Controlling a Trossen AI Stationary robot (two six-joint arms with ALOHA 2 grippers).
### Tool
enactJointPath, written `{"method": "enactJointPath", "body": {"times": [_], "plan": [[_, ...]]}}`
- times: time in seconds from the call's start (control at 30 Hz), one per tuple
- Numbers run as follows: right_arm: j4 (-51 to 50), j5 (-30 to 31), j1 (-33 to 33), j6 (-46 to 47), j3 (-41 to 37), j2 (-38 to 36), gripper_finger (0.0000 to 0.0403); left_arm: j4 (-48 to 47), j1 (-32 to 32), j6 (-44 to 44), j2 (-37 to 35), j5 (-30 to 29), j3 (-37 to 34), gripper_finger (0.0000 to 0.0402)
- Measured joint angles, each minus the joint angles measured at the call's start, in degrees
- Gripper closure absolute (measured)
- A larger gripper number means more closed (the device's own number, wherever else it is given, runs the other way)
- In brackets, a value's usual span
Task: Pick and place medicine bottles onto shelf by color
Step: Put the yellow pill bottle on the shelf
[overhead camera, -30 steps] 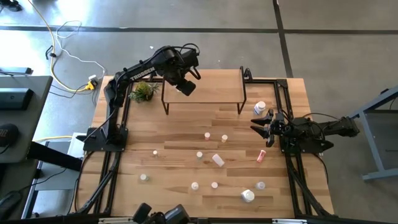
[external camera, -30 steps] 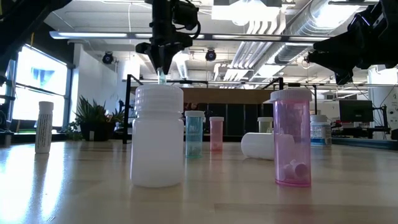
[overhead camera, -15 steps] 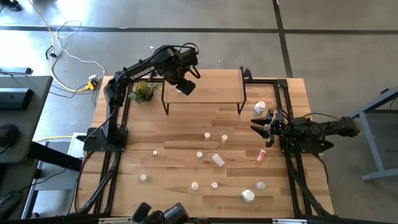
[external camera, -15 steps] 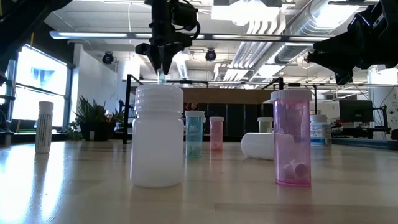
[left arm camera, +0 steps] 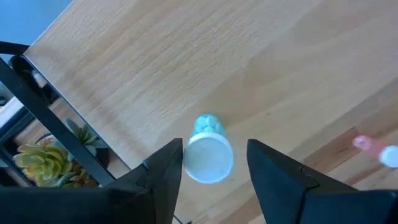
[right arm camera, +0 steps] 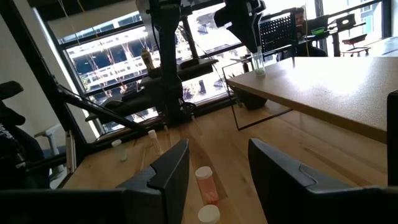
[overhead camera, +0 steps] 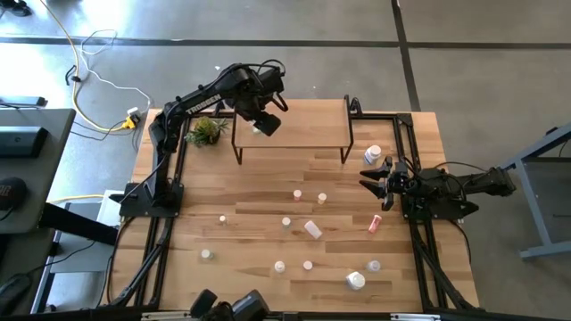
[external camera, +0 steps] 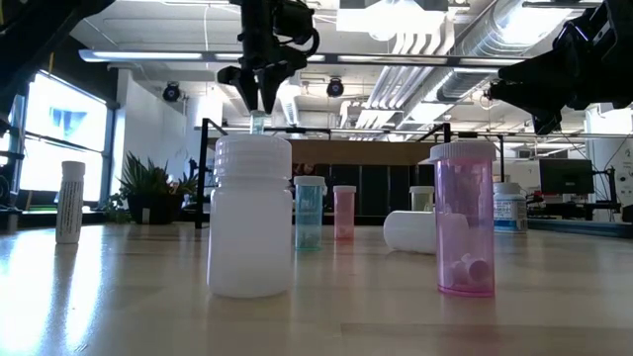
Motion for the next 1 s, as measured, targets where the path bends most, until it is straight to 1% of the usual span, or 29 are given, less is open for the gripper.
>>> {"method": "enactJointPath", "body": {"times": [0.4, 0.53, 0.6, 0.7, 0.9, 1.0], "plan": [[0.0, 0.0, 0.0, 0.0, 0.0, 0.0, 0.0247, 0.0, 0.0, -0.1, 0.0, 2.0, 9.4, 0.0224], [0.0, 0.0, 0.0, 0.0, 0.0, 0.0, 0.0247, 0.3, -0.4, 0.5, -0.2, 4.6, 12.0, 0.0225], [0.0, 0.0, 0.0, 0.0, 0.0, 0.0, 0.0247, 0.6, -0.8, 1.9, -1.1, 7.5, 11.6, 0.0224], [0.0, 0.0, 0.0, 0.0, 0.0, 0.0, 0.0247, 0.8, -2.8, 4.1, -2.4, 10.4, 11.6, 0.0225], [0.1, 0.0, 0.0, 0.4, 0.0, 0.0, 0.0247, 1.3, -8.8, 5.9, -5.6, 10.6, 11.6, 0.0230], [0.3, 0.0, 0.0, 3.2, 0.0, 0.0, 0.0247, 1.6, -12.6, 5.5, -6.7, 10.3, 11.6, 0.0234]]}}
